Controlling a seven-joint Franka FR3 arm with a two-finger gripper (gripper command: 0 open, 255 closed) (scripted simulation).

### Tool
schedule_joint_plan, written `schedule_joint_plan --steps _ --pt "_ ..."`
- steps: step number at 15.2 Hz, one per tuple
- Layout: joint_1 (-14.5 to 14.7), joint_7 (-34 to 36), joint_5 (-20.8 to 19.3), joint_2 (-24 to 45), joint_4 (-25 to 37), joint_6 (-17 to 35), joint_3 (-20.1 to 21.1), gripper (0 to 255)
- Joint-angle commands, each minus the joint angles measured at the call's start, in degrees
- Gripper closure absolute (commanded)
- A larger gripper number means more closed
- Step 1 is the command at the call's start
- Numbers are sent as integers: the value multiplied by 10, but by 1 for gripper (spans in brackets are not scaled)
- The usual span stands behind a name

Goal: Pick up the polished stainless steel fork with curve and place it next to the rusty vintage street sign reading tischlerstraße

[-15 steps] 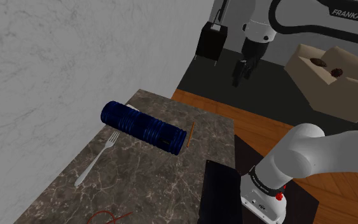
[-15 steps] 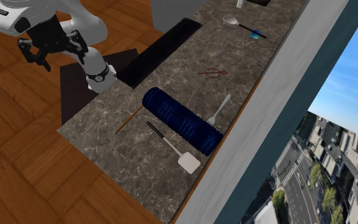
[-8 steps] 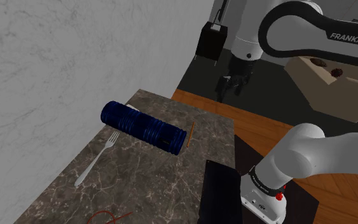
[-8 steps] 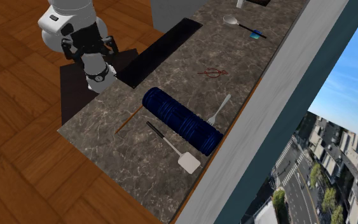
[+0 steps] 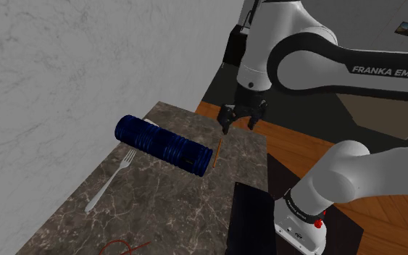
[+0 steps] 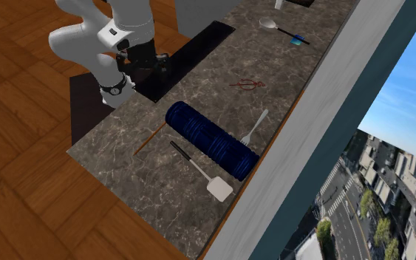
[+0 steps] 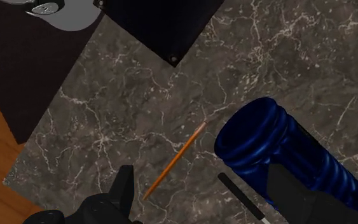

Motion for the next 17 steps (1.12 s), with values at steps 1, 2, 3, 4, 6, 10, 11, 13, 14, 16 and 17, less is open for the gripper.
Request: schedule_joint_plan --steps 1,2,3,4,6,10,11,13,14,16,17 --pt "-5 56 21 24 7 25 37 0" --pt "-9 81 29 38 11 39 55 0" --pt "-14 107 36 52 17 52 73 0" --pt "-20 133 42 68 23 66 91 0" --pt "-35 185 48 103 39 94 128 0" --pt "-77 297 39 185 80 150 209 0" --pt "-92 328 30 208 92 164 231 0" --pt "-124 394 3 261 119 191 278 0" --pt "-142 431 -18 290 134 203 303 0" --pt "-180 517 -79 361 165 226 355 0" --pt "-196 569 -125 405 182 235 380 0"
